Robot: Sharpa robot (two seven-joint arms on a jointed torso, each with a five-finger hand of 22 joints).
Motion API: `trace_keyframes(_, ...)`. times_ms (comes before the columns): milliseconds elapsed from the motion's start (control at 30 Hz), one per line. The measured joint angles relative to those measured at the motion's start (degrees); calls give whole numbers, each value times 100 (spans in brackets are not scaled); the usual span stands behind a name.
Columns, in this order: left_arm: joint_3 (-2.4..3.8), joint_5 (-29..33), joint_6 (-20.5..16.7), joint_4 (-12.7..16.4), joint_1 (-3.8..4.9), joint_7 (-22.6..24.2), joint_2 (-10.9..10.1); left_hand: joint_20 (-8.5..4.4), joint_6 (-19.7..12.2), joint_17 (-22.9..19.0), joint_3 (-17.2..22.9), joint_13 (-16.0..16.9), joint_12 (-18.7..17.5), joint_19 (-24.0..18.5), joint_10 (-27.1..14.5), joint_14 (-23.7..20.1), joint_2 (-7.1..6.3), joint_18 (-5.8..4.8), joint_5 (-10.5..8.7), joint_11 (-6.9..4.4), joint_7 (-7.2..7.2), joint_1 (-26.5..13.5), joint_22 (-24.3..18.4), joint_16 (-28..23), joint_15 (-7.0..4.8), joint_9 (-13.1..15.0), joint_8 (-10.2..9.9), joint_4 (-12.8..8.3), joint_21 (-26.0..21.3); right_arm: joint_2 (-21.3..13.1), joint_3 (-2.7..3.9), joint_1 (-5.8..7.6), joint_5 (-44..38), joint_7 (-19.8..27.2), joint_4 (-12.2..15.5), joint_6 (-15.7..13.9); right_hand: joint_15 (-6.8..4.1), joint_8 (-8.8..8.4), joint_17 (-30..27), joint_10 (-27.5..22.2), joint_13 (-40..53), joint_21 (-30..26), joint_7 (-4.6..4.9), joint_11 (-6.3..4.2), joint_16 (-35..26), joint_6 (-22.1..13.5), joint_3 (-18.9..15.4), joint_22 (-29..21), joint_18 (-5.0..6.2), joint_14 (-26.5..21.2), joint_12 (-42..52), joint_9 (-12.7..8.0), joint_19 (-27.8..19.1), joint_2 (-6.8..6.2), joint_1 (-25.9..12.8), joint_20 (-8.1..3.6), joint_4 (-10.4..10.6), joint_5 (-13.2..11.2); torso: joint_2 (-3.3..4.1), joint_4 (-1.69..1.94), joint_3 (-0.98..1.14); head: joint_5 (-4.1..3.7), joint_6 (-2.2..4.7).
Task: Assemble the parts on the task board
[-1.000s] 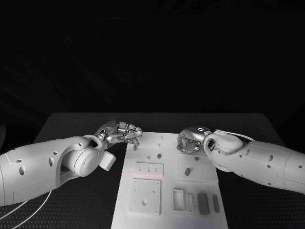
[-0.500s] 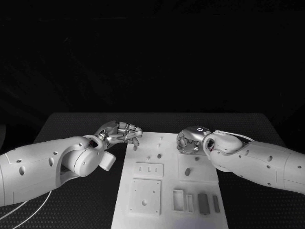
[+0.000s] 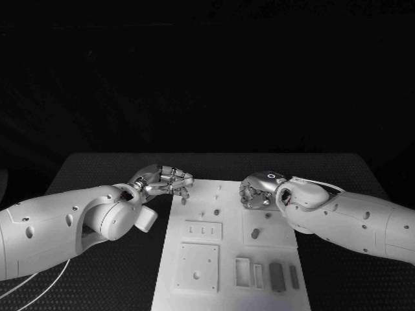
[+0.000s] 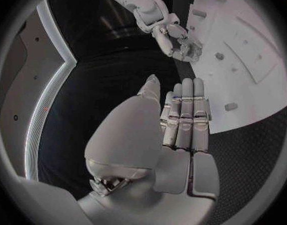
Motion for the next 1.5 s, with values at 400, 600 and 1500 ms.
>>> trace_keyframes(400, 0, 0, 0, -14, 2, -13, -4, 0, -20, 14, 0, 0, 0, 0, 0, 0, 0, -1, 0, 0, -20, 0, 0, 0, 0, 0, 0, 0, 0, 6, 3, 0, -67, 0, 1, 4, -99, 206, -12, 0, -61, 6, -45, 0, 42, 45, 365, 0, 0, 18, 33, 179, -11, 222, 222, -10, -2, -1, 4, 0, 0, -11, -20)
trace_keyframes(600, 0, 0, 0, -11, 6, -20, -5, 0, -20, 20, 0, 0, -12, 0, 0, 20, 0, -1, 0, 0, -20, 0, 0, 0, 20, 0, 0, 0, 0, 10, 3, 0, -112, 0, 4, -6, -106, 249, -28, -1, -78, 22, -49, -1, 73, 49, 435, 0, 0, 26, 33, 246, -12, 241, 241, -10, -9, -1, 7, -2, 1, -24, -18)
trace_keyframes(1500, 0, 0, -3, -10, 43, -25, 5, 0, -20, 40, 0, 0, -25, 0, 0, 20, 0, -3, 0, 0, -20, 0, 1, -22, 20, 1, 0, 0, 0, 255, 312, 138, -343, -113, 138, -228, -153, 319, 8, 47, -118, 43, -71, -68, 76, 71, 490, 0, 0, 76, 55, 367, 21, 321, 246, -22, -33, -2, 12, -3, 0, -41, 69)
